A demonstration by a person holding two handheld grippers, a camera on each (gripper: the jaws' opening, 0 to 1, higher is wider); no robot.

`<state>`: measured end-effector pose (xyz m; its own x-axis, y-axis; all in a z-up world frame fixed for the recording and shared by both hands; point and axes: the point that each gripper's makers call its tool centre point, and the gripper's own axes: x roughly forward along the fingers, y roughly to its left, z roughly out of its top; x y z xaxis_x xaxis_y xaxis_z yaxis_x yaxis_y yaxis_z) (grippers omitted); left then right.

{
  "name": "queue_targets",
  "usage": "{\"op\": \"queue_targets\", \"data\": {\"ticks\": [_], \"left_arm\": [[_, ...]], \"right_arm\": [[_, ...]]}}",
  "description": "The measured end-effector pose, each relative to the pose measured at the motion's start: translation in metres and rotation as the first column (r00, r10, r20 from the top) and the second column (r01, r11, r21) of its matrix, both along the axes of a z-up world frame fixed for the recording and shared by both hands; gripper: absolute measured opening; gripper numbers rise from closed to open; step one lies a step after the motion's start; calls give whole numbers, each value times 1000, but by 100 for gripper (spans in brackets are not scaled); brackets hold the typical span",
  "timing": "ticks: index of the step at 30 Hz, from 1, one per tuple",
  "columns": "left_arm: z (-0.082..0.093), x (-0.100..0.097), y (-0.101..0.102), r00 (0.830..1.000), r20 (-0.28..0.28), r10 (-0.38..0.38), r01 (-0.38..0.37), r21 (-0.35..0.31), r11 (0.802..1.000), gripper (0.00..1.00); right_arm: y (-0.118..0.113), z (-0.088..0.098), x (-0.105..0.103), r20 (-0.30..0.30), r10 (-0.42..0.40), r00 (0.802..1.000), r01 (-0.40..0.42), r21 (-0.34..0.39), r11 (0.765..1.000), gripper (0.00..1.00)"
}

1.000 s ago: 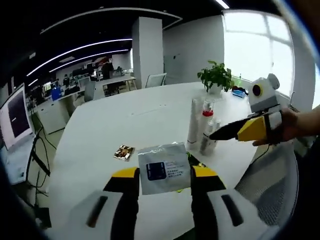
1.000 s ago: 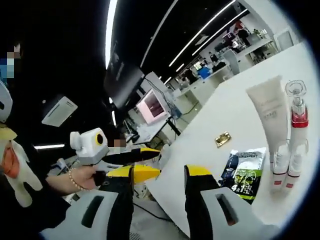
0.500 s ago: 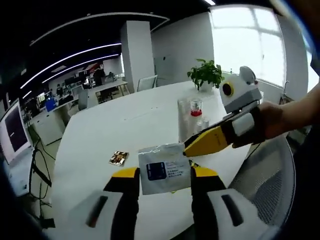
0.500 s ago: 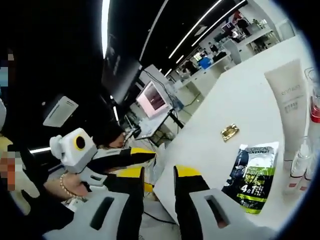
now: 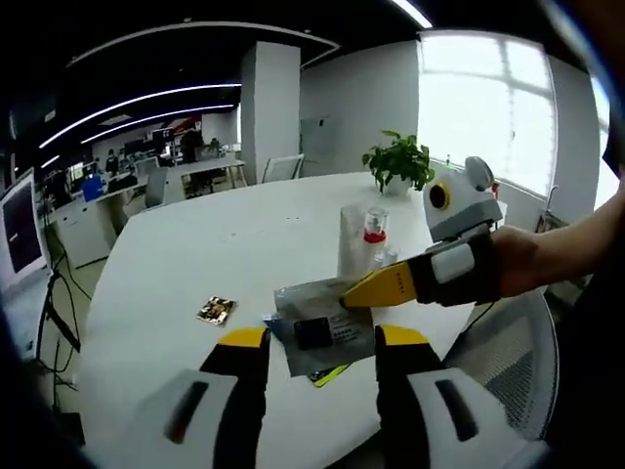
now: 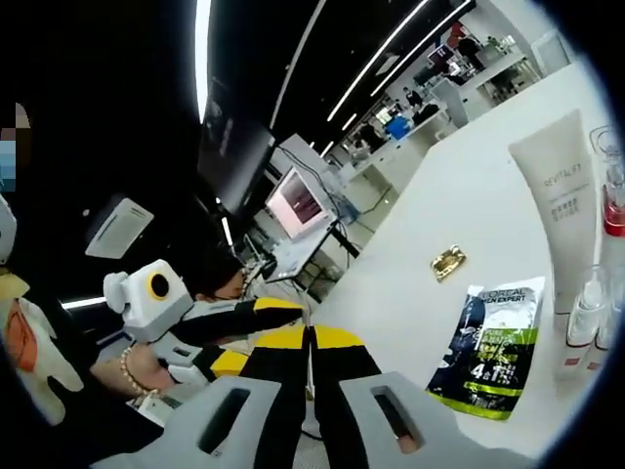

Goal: Arrange the skincare products in the storage area until every visible bottle or jar stands upright without overlapping.

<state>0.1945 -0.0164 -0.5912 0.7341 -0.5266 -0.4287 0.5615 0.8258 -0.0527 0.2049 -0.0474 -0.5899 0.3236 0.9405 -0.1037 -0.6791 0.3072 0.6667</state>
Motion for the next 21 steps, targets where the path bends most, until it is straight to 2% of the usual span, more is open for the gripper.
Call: {"op": "queue_targets", "data": {"ticks": [3, 6, 8, 9, 10, 12, 16, 19, 21], "left_arm": [[-1, -1, 4, 1000, -20, 9, -10, -45, 999, 44], [3, -2, 10, 999, -35, 16, -21, -139, 990, 45], [15, -6, 9, 1000, -28, -11, 3, -266, 964, 42], [21, -7, 12, 999, -52, -4, -15, -362, 932, 41], [21, -9, 15, 998, -67, -20, -8, -388, 921, 40], [20, -12, 19, 996, -82, -38, 1, -410, 912, 38], [13, -14, 33, 995, -95, -20, -20, -403, 915, 31], [16, -15, 37, 992, -124, -9, -55, -503, 863, 26], [17, -15, 38, 992, -129, -15, -56, -528, 847, 23]], "right_arm": [[0, 3, 0, -13, 3, 1000, -3, 14, 1000, 1], [0, 8, -1, -20, 9, 1000, -9, 32, 999, 1], [0, 13, 0, -5, 16, 1000, -16, 46, 999, 1], [1, 16, 0, 0, 19, 1000, -19, 51, 999, 1], [3, 20, -2, 10, 29, 1000, -30, 62, 998, 1], [7, 26, -4, 9, 43, 999, -44, 80, 996, 1], [13, 33, -5, -5, 57, 998, -56, 114, 992, 1], [18, 35, -6, -14, 67, 998, -65, 121, 990, 1], [21, 36, -7, -24, 75, 997, -71, 130, 989, 1]]}}
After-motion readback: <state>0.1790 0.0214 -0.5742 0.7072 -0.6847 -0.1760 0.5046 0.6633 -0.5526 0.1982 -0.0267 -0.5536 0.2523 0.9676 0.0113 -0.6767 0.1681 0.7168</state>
